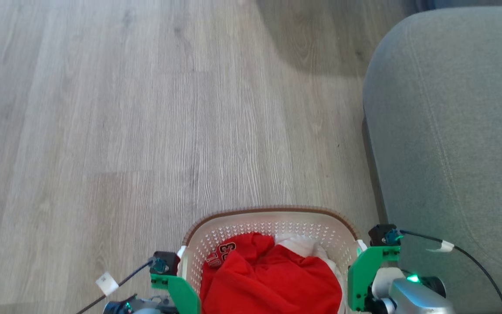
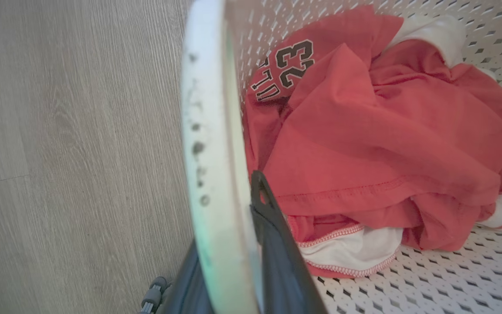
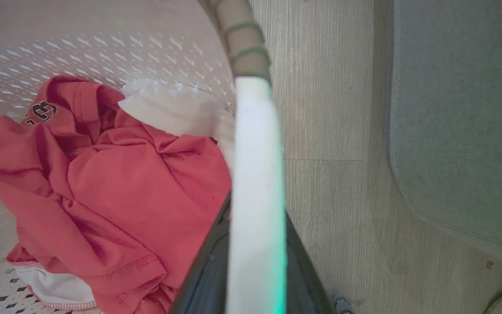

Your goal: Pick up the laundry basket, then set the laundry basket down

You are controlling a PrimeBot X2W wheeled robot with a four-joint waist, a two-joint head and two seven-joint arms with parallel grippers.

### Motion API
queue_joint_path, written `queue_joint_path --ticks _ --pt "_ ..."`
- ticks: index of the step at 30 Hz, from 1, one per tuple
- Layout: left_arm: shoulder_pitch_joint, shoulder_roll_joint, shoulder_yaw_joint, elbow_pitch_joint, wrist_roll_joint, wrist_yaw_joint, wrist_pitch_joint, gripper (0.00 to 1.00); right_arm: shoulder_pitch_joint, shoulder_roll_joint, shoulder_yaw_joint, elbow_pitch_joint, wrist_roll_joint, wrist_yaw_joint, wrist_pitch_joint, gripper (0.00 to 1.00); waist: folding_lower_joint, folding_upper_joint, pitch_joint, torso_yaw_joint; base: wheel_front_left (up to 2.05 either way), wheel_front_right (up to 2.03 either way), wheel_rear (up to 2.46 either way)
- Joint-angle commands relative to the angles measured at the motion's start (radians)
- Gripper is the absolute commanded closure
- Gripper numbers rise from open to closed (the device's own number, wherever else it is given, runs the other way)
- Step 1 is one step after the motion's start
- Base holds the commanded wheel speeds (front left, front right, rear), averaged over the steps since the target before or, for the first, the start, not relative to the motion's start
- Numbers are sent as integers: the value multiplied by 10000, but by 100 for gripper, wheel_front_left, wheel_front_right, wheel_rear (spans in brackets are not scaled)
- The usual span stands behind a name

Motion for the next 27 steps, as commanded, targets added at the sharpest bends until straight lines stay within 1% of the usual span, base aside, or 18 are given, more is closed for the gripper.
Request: queue_joint_path --ticks 1,15,27 --pt "-101 344 73 15 -62 15 -26 100 66 -120 288 -98 65 -17 -71 100 1 -1 -170 3 0 0 0" --pt "115 344 -234 112 -356 35 -73 100 190 -120 1000 -34 772 -17 -165 100 1 -1 -630 83 0 0 0" --pt "79 344 -414 171 -600 35 -158 100 91 -120 1526 56 1303 -17 -276 100 1 -1 -669 81 0 0 0"
